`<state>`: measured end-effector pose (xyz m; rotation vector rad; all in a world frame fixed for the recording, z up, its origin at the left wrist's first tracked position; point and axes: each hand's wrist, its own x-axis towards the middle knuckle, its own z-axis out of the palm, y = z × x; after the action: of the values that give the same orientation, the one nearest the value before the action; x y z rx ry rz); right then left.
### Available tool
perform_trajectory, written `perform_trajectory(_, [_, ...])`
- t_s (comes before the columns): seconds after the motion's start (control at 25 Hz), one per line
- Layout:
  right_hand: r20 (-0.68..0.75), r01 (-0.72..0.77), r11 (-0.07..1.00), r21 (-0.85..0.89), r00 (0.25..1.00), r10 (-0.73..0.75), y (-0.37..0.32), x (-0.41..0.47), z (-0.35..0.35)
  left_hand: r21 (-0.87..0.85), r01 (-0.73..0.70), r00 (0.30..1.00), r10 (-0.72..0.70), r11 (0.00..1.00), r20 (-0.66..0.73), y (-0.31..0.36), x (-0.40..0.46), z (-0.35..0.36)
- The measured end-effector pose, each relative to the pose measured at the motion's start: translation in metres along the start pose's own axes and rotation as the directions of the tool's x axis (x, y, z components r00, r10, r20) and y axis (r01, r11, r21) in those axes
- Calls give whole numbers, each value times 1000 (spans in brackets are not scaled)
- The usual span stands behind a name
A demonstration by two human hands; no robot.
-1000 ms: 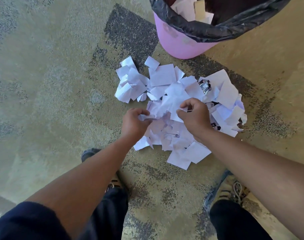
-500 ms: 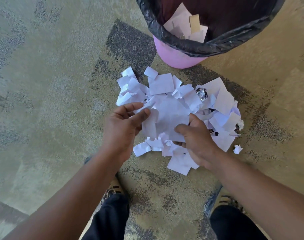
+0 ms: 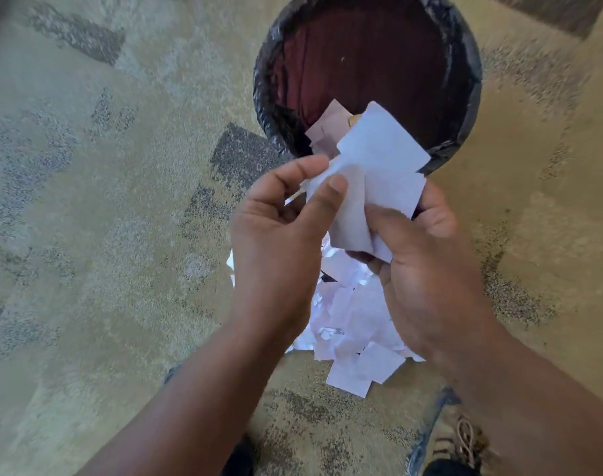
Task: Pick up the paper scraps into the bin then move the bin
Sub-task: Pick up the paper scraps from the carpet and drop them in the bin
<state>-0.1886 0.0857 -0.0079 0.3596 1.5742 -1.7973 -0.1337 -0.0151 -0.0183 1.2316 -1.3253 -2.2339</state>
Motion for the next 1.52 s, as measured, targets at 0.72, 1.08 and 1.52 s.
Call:
perform_trajectory(0.72, [90,47,991,-123,995,-36,-21,60,-37,292,-205,977,178,934,116,-2,62,15])
perform_trajectory(1.08, [-64,-139,496,-857,984,166,115,105,-127,909,224,951,-283,351,-125,-186,81,-104])
perform_trajectory(1.52, [-8,-7,-18,-1000,998,59,204,162,-133,874,208,970,-205,440,-127,-238,85,-106])
